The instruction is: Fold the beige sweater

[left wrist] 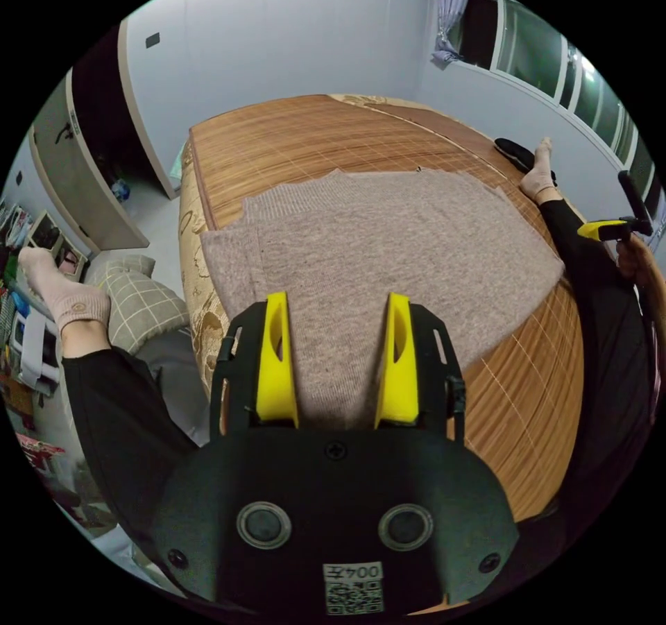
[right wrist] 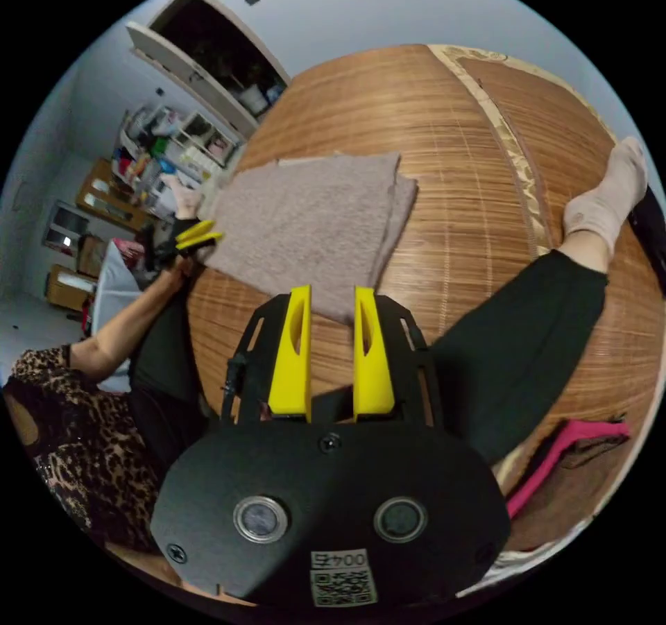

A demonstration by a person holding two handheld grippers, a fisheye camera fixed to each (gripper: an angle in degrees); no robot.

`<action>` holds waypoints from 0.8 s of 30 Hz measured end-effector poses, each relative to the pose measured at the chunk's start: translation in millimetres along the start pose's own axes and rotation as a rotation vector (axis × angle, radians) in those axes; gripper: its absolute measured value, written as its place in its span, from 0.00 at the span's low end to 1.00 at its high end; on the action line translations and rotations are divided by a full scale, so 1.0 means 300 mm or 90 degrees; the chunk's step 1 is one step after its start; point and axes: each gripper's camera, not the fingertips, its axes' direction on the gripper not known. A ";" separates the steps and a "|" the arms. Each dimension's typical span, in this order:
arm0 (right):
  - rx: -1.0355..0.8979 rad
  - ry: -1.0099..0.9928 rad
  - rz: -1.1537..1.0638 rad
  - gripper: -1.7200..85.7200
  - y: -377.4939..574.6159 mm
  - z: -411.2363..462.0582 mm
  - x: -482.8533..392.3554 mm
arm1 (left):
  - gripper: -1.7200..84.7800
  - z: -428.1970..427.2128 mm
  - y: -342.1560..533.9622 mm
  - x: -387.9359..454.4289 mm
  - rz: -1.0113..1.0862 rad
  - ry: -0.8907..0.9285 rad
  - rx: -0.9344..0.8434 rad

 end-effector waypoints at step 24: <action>-0.326 0.101 -0.103 0.03 -0.285 0.333 0.044 | 0.22 0.025 0.023 -0.045 -0.009 -0.002 0.011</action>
